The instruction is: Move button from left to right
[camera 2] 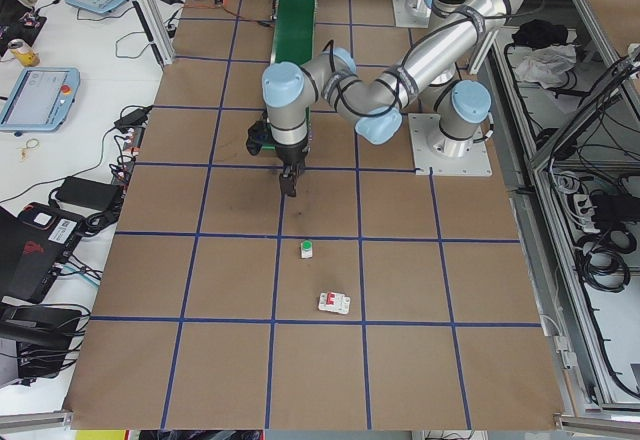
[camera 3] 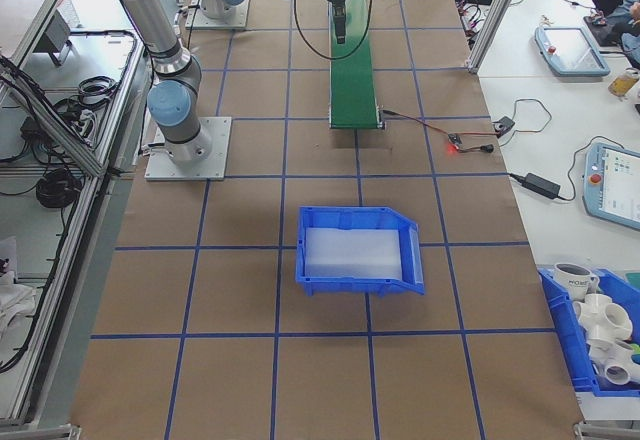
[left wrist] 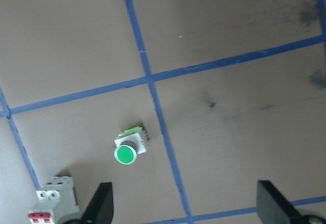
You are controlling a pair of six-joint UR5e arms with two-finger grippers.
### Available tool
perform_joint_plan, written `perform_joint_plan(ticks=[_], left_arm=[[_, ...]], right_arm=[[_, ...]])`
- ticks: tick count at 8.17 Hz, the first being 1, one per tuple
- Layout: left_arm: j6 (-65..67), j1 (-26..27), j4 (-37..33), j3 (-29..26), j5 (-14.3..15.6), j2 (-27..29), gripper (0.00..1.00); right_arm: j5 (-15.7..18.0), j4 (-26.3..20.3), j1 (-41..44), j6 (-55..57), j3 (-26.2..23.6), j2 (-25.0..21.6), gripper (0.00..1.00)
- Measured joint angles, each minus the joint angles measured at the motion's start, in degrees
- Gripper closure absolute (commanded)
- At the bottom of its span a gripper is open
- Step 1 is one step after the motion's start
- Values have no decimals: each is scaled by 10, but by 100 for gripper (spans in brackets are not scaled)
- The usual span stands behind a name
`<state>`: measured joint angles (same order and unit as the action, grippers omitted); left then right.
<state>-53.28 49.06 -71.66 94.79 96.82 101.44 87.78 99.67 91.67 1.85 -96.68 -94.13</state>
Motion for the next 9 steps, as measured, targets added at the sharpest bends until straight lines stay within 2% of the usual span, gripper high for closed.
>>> perform_joint_plan(ticks=[2, 3, 9], left_arm=[[-89, -44, 90, 1, 5, 59, 0], [-94, -55, 110, 1, 5, 84, 0], [-74, -70, 132, 1, 5, 168, 0]], right_arm=[[0, 0, 0, 0, 0, 0, 0], [0, 0, 0, 0, 0, 0, 0], [1, 0, 0, 0, 0, 0, 0]])
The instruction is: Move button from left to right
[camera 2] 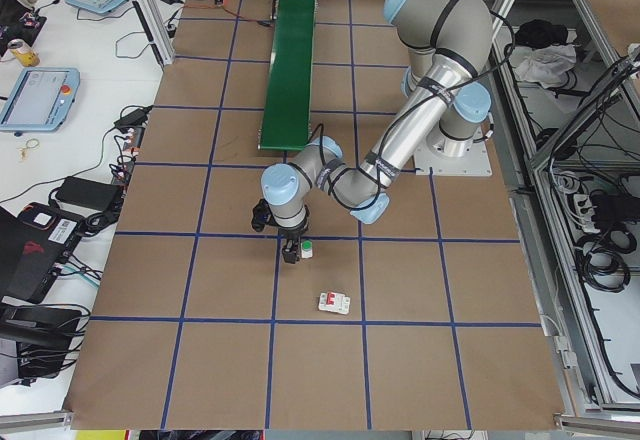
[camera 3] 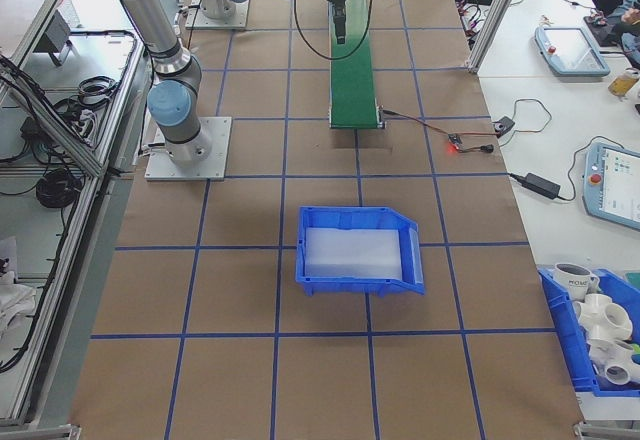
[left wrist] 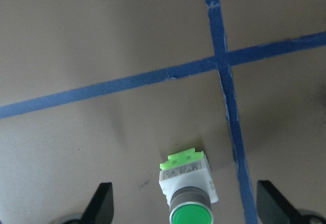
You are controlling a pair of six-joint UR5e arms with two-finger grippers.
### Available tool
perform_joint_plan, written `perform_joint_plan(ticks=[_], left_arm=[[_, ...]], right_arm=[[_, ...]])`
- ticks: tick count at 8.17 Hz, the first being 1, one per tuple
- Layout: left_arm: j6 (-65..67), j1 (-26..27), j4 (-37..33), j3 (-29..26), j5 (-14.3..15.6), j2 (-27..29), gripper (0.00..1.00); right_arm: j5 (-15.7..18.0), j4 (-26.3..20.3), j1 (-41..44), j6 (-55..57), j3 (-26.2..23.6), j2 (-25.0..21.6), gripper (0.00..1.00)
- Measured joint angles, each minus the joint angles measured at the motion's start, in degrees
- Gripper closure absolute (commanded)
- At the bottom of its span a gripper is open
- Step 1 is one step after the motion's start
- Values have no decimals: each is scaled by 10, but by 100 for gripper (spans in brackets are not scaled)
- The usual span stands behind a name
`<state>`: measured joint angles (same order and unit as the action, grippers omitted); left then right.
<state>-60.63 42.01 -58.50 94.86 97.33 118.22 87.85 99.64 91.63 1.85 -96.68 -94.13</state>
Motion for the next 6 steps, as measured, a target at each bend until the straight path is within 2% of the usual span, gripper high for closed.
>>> perform_joint_plan(ticks=[5, 6], left_arm=[[27, 0, 20, 1, 2, 27, 0], [32, 0, 20, 1, 4, 28, 7]], right_arm=[[0, 0, 0, 0, 0, 0, 0], [0, 0, 0, 0, 0, 0, 0]])
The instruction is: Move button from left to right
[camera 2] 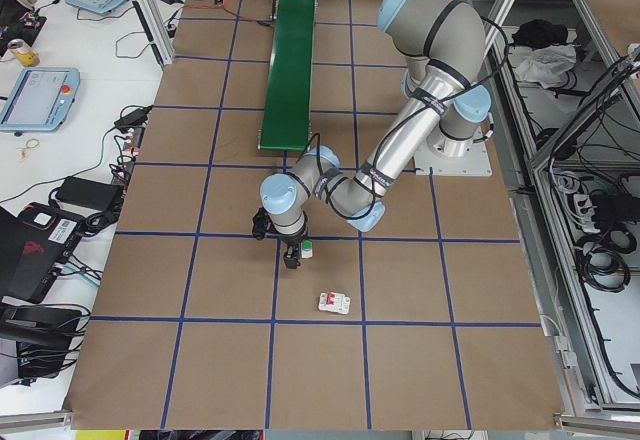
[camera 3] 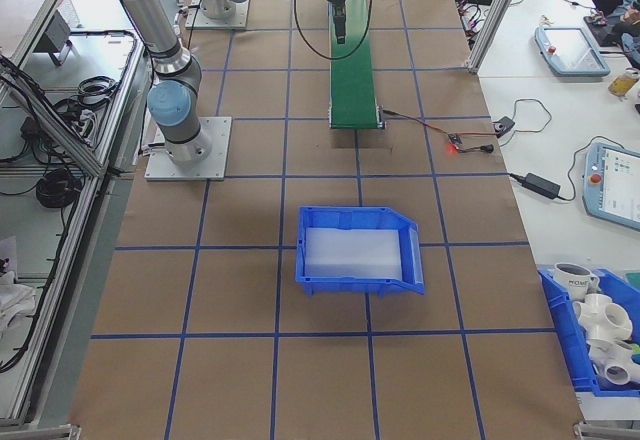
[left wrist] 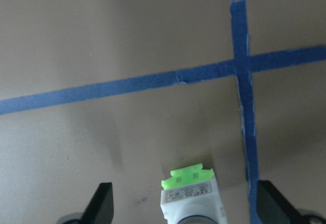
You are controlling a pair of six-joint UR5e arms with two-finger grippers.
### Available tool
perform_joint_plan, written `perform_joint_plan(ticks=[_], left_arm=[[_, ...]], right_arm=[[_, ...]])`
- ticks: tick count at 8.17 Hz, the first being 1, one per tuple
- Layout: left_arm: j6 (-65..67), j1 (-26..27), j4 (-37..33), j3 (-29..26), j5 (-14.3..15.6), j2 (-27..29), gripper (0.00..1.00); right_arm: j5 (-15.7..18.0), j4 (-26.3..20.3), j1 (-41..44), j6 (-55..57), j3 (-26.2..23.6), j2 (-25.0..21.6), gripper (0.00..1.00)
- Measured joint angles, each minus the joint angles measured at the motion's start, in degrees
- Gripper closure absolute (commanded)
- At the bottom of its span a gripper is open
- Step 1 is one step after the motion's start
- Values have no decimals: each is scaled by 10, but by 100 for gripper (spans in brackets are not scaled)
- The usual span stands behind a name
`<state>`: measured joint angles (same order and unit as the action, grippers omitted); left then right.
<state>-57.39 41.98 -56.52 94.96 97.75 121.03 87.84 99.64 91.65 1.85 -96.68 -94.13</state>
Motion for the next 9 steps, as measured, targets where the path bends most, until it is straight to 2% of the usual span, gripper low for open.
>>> perform_joint_plan(ticks=[2, 4, 5, 6, 7, 9], left_arm=[[5, 0, 0, 0, 7, 5, 36], [7, 0, -3, 0, 20, 7, 38], [8, -1, -7, 0, 22, 7, 57], [8, -1, -15, 0, 24, 7, 94], [7, -1, -21, 0, 25, 7, 100], [6, -1, -29, 0, 27, -2, 100]], right_arm=[[0, 0, 0, 0, 0, 0, 0], [1, 0, -1, 0, 0, 0, 0], [1, 0, -1, 0, 0, 0, 0], [2, 0, -1, 0, 0, 0, 0], [2, -1, -1, 0, 0, 0, 0], [2, -1, -1, 0, 0, 0, 0]])
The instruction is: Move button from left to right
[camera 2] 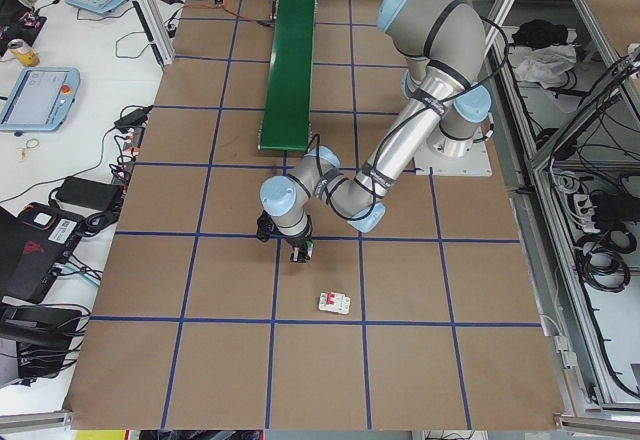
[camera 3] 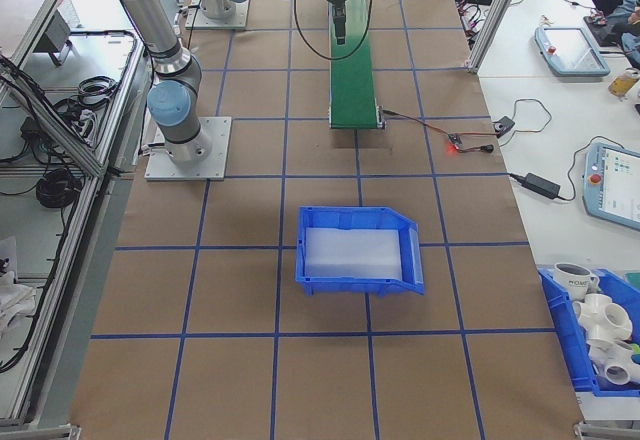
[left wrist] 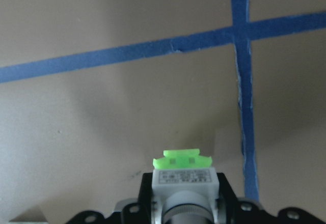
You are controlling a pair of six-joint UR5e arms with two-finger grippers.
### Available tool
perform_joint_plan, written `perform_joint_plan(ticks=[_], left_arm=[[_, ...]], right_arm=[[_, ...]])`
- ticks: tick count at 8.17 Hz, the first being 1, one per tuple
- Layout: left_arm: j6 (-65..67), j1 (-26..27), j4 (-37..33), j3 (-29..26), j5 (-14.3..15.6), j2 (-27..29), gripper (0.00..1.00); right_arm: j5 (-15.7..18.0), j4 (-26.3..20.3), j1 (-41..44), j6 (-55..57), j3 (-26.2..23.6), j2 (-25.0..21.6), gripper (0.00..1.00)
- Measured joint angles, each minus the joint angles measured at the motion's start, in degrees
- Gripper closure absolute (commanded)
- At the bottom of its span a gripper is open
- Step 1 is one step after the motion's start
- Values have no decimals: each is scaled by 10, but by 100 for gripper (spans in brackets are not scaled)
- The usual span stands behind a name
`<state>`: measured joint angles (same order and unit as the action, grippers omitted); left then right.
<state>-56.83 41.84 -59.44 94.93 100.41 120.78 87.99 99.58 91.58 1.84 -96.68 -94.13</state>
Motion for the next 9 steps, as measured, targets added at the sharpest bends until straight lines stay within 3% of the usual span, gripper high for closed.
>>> perform_joint_plan(ticks=[4, 7, 9], left_arm=[[6, 37, -129, -9, 3, -119, 100], [104, 144, -188, -7, -35, -226, 100], [211, 246, -202, -5, -61, -241, 100]], right_arm=[[1, 0, 0, 0, 0, 0, 0], [1, 0, 0, -1, 0, 0, 0], [2, 0, 0, -1, 0, 0, 0]])
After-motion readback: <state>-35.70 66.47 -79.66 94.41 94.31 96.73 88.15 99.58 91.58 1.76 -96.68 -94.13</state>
